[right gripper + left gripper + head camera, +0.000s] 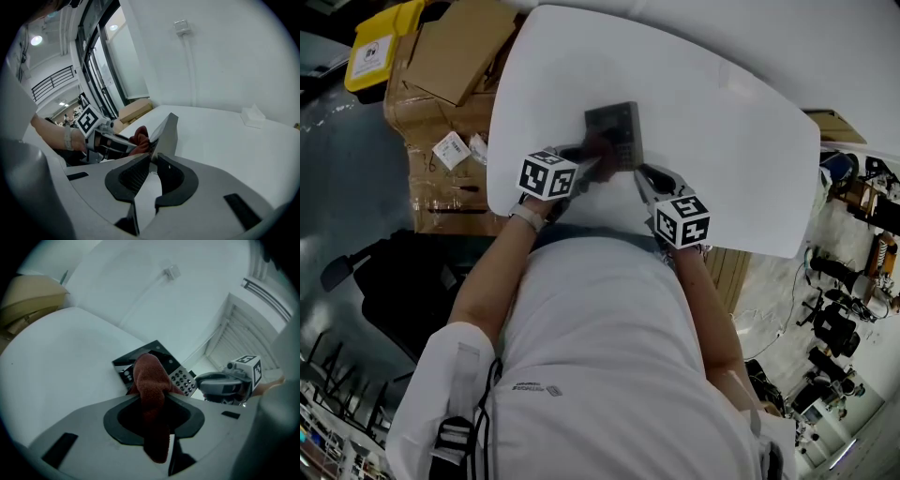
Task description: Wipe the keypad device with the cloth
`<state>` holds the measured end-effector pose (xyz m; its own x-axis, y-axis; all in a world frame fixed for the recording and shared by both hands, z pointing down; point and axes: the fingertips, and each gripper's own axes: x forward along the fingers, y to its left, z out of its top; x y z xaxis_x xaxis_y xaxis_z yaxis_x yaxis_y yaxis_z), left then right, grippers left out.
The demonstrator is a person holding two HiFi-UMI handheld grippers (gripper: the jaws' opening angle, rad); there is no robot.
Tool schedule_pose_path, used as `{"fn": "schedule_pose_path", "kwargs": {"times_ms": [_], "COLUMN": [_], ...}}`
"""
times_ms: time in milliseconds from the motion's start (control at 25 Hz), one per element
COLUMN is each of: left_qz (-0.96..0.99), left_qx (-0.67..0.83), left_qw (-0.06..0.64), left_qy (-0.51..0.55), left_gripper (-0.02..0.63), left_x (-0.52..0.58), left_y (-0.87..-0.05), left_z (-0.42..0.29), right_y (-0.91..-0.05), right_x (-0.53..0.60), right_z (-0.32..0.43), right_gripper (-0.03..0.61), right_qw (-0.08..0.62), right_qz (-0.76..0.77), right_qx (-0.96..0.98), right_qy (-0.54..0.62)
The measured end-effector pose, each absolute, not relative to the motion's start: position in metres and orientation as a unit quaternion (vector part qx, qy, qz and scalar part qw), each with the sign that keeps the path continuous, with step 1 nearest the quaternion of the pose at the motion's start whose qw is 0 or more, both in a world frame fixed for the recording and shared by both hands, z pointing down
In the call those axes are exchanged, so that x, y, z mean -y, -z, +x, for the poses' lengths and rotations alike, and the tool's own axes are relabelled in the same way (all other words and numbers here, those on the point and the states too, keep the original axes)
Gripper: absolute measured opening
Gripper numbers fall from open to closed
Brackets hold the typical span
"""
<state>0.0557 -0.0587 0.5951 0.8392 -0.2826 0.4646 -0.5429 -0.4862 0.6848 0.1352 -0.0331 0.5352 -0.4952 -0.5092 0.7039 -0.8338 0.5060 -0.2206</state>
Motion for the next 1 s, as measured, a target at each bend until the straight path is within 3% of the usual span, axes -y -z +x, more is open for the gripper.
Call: {"fn": "schedule_pose_path", "kwargs": {"times_ms": [240,600,840,1000], "left_qz": [0.820,0.823,0.825,0.844], "left_qx": [0.285,0.297,0.280,0.240], "left_qw": [0.464,0.421,0.451,0.460], "left_qy": [-0.175,-0.240,-0.195,-0.139], "left_gripper": [0.112,0.113,0.114,0.114], "left_x": [0.051,0.050,0.047,0.046], "left_y": [-0.625,-0.634,-0.605,-0.565], "left_z": [0.027,0.020,0.026,0.057], "right_y": [-0.535,-0.535,-0.526,-0.527], "right_x": [0.033,0.033,0.038,0.035], "right_z": [0.135,0.135,0.154,0.160], "right_gripper": [0.061,0.061,0.063,0.063], "right_qw": [0.289,0.286,0.256,0.284], "right_qz": [0.413,0.413,0.439,0.433], "right_qx": [0.818,0.820,0.816,0.817], "right_qy": [-0.279,-0.273,-0.276,-0.253]}}
